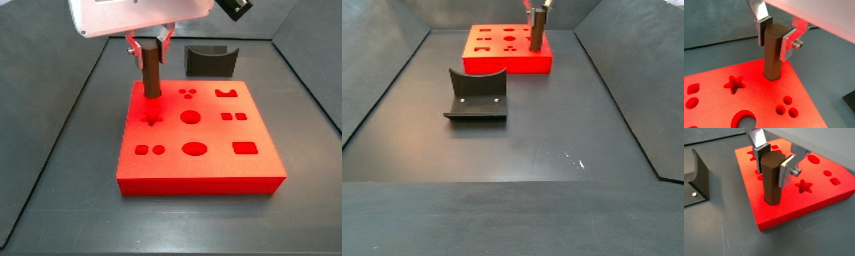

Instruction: Insert the hexagon object.

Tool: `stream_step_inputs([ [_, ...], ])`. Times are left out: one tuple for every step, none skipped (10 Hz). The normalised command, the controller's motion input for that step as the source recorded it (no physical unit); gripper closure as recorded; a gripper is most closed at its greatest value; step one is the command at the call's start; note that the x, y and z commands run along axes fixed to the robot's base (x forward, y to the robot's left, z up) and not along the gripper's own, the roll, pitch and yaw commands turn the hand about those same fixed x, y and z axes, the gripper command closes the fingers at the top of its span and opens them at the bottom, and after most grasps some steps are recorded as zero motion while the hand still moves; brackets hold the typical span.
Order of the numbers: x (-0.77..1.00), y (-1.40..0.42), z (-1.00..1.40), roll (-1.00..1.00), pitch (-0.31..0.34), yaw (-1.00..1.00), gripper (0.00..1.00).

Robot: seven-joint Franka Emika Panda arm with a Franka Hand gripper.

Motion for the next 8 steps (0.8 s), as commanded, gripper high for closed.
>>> stream_step_inputs([
  [0.17, -0.09, -1.00, 0.00, -0.083, -0.05, 1.00],
  [0.17, -0.06, -1.00, 0.00, -0.080, -0.03, 1.00],
  [0.18, -0.01, -1.00, 0.01, -0.053, -0.03, 1.00],
  [0.26, 0.00, -1.00, 0.18, 0.000, -0.03, 1.00],
  [0.24, 0.00, -0.69, 0.32, 0.023, -0.02, 1.00],
  [0.24, 0.00, -0.70, 0.32, 0.007, 0.00, 1.00],
  [0.23, 0.00, -0.72, 0.31, 0.017, -0.01, 1.00],
  [-0.03, 0.00, -0.72, 0.22, 0.000, -0.14, 1.00],
])
